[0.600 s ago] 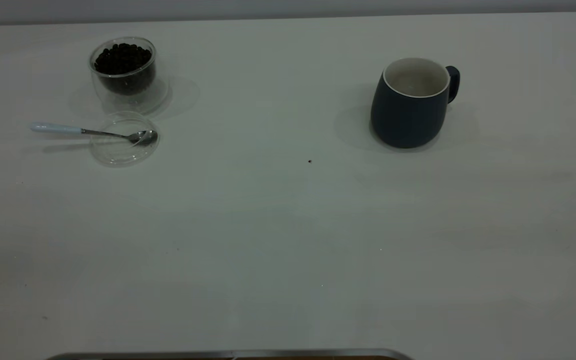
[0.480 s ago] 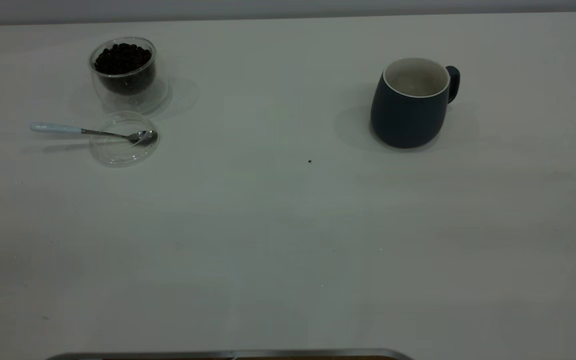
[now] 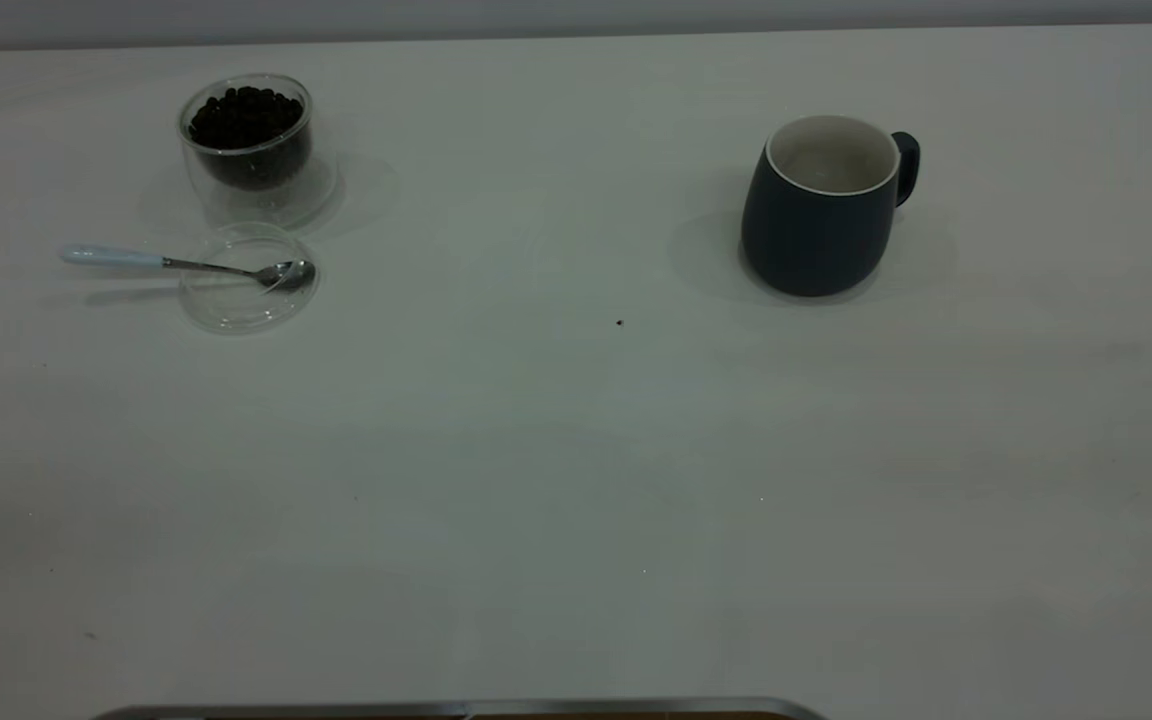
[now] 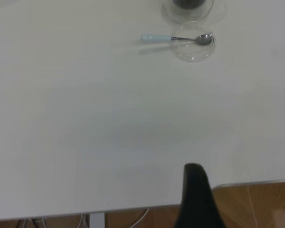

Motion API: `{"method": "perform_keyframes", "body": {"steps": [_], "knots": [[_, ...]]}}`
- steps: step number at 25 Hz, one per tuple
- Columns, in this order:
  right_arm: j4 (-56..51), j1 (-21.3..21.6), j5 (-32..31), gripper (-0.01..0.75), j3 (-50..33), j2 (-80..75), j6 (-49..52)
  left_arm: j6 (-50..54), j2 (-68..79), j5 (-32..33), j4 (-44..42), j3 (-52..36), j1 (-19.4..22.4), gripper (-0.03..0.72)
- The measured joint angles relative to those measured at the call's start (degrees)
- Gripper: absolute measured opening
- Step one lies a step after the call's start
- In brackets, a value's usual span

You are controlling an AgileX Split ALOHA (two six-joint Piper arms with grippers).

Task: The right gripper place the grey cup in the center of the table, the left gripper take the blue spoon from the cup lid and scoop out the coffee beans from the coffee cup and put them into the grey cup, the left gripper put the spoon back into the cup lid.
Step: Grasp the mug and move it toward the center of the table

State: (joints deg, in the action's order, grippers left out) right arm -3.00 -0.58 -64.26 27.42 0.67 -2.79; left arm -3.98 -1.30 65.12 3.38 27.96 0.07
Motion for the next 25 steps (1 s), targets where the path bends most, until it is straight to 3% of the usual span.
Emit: {"method": "perform_keyframes", "body": {"steps": [25], "knots": [[-1.45,0.0,0.0,0.238,0.0,0.0,2.03,0.14,0.0,0.0,0.0,0.0,0.0,0.581]]}}
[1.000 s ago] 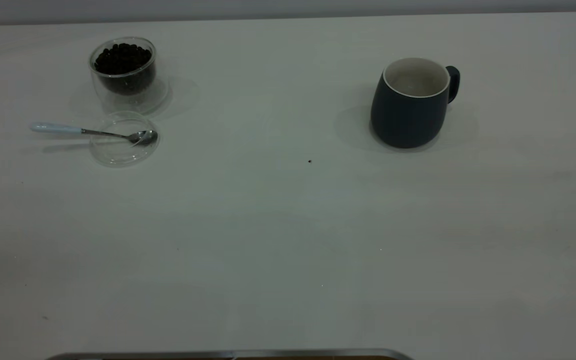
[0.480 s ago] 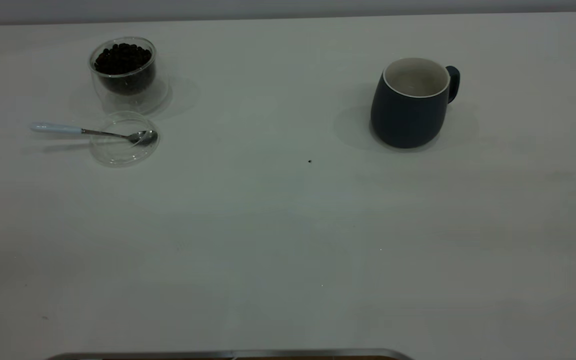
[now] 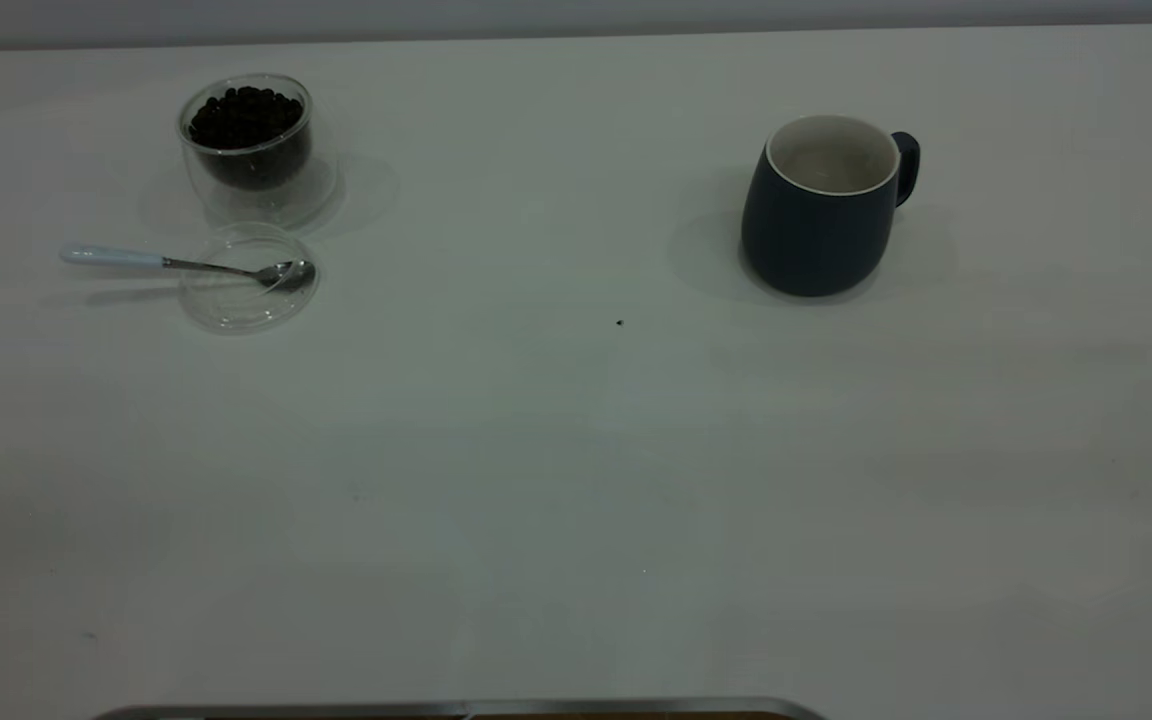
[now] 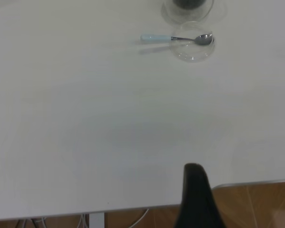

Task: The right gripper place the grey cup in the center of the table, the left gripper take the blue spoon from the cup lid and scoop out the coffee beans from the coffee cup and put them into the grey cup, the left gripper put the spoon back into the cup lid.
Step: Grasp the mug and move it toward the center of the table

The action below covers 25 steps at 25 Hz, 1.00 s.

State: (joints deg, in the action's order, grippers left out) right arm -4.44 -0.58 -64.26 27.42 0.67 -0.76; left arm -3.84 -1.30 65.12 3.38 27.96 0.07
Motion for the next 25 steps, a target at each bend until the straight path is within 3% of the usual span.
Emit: {"method": "perform_keyframes", "body": {"steps": [4,7,15,25], "knots": [[0.0,0.0,0.0,0.245,0.0,0.0,2.28,0.0,0.0,0.0,0.0,0.0,0.0,0.581],[0.33,0.0,0.11,0.301,0.11,-1.11,2.48,0.0,0.0,0.0,0.0,0.0,0.0,0.581],[5.13,0.0,5.89,0.71,0.95,-18.5,1.32,-0.05,0.0,0.0,0.0,0.0,0.0,0.581],[6.18,0.0,28.91,0.741,1.0,-51.33,-12.16,-0.11,0.0,0.0,0.0,0.0,0.0,0.581]]}}
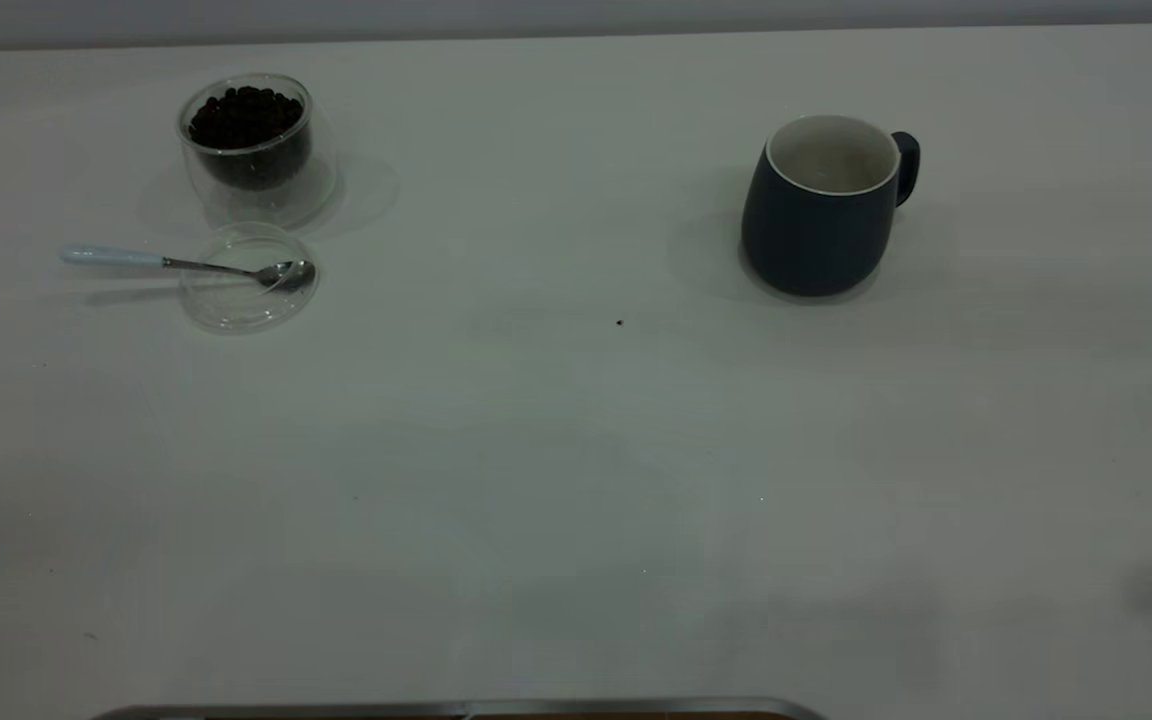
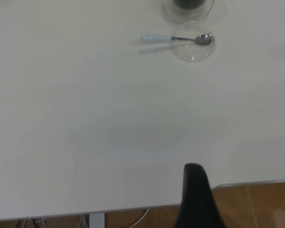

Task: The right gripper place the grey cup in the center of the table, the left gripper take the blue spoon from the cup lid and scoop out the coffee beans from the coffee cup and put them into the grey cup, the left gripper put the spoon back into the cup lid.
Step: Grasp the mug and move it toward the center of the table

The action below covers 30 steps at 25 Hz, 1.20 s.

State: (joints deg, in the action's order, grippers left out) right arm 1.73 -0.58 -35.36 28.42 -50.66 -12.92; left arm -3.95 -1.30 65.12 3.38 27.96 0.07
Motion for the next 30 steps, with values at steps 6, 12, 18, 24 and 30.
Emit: {"method": "perform_keyframes", "body": {"steps": [6,12,18,24,30], "knots": [[0.06,0.0,9.91,0.735,3.26,-17.5,-8.9,0.0,0.0,0.0,0.0,0.0,0.0,0.581],[-0.37,0.0,10.36,0.723,13.87,-32.97,-11.62,0.0,0.0,0.0,0.0,0.0,0.0,0.581],[-0.54,0.0,10.57,0.717,23.36,-46.65,-18.99,0.0,0.0,0.0,0.0,0.0,0.0,0.581],[-0.54,-1.71,10.98,0.687,32.84,-61.09,-28.94,0.0,0.0,0.0,0.0,0.0,0.0,0.581],[-0.54,-5.38,12.29,0.662,41.44,-72.31,-35.62,0.14,0.0,0.0,0.0,0.0,0.0,0.581]]}}
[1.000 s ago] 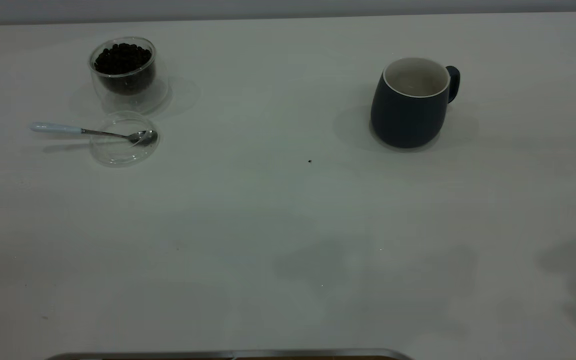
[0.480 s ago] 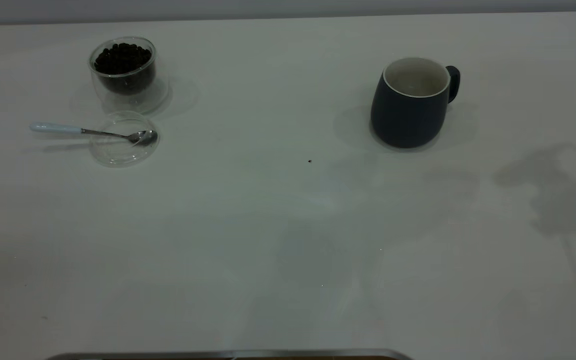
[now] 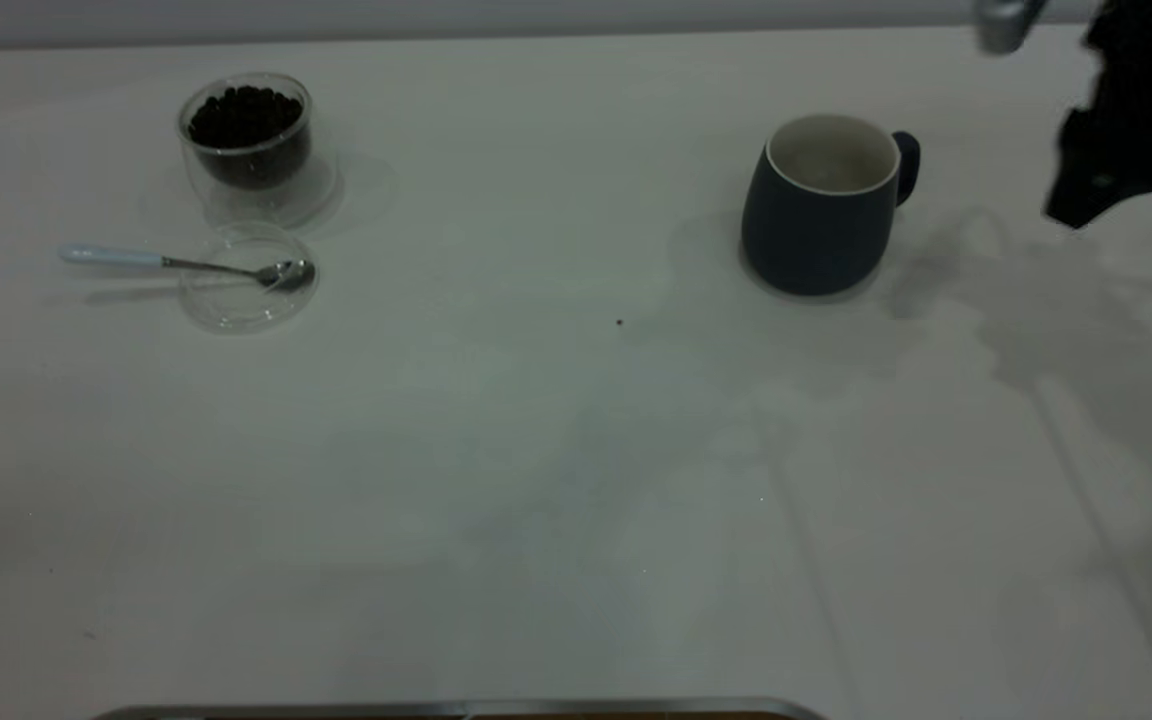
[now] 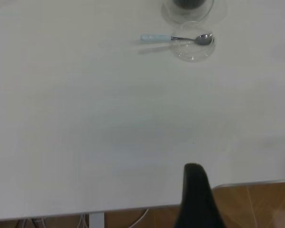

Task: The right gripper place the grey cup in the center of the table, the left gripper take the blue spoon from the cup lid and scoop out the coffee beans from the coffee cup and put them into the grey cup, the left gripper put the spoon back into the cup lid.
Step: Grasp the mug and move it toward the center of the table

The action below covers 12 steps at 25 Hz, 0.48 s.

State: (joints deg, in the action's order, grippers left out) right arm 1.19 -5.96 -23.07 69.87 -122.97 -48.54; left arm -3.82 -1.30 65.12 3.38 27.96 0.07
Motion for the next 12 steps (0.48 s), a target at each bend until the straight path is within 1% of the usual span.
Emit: {"method": "perform_keyframes", "body": {"steps": [6,12], "knots": [[0.0,-4.43,1.01,0.655,8.42,-8.27,-5.93,-0.04,0.0,0.0,0.0,0.0,0.0,0.581],[0.0,-7.67,1.29,0.651,13.21,-12.9,-10.44,-0.04,0.0,0.0,0.0,0.0,0.0,0.581]]}}
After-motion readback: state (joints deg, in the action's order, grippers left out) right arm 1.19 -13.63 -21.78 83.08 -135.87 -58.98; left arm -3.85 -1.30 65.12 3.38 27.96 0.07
